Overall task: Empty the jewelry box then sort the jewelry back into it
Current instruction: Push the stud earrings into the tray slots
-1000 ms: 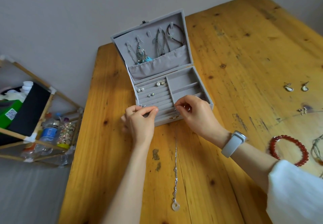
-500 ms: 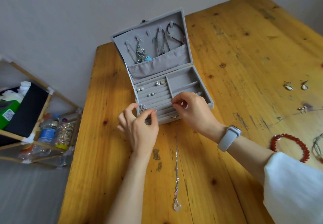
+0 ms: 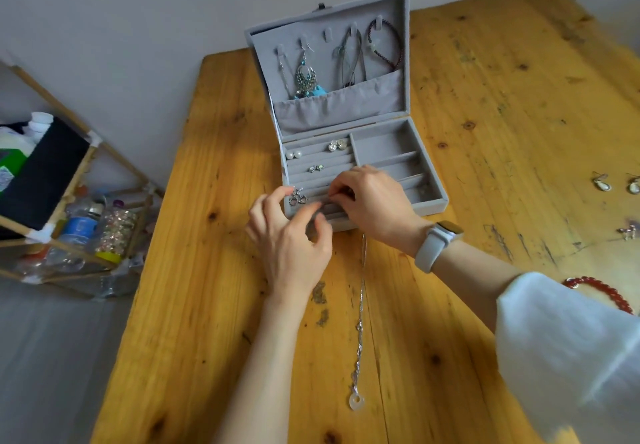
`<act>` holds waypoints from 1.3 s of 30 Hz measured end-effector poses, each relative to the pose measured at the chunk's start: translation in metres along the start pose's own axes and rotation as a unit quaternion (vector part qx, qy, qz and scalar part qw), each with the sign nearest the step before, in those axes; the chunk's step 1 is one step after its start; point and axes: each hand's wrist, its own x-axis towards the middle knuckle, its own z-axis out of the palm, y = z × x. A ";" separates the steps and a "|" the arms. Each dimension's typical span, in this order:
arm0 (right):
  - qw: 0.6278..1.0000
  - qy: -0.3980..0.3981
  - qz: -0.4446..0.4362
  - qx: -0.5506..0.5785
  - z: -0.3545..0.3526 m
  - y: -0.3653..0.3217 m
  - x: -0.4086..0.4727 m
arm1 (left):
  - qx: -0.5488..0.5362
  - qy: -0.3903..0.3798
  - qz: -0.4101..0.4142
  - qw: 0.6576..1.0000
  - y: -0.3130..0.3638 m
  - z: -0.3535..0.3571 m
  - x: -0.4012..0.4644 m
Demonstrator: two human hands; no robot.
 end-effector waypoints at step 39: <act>1.000 -0.015 -0.012 -0.016 0.002 0.001 0.011 | -0.005 0.002 -0.017 1.000 -0.002 0.003 -0.002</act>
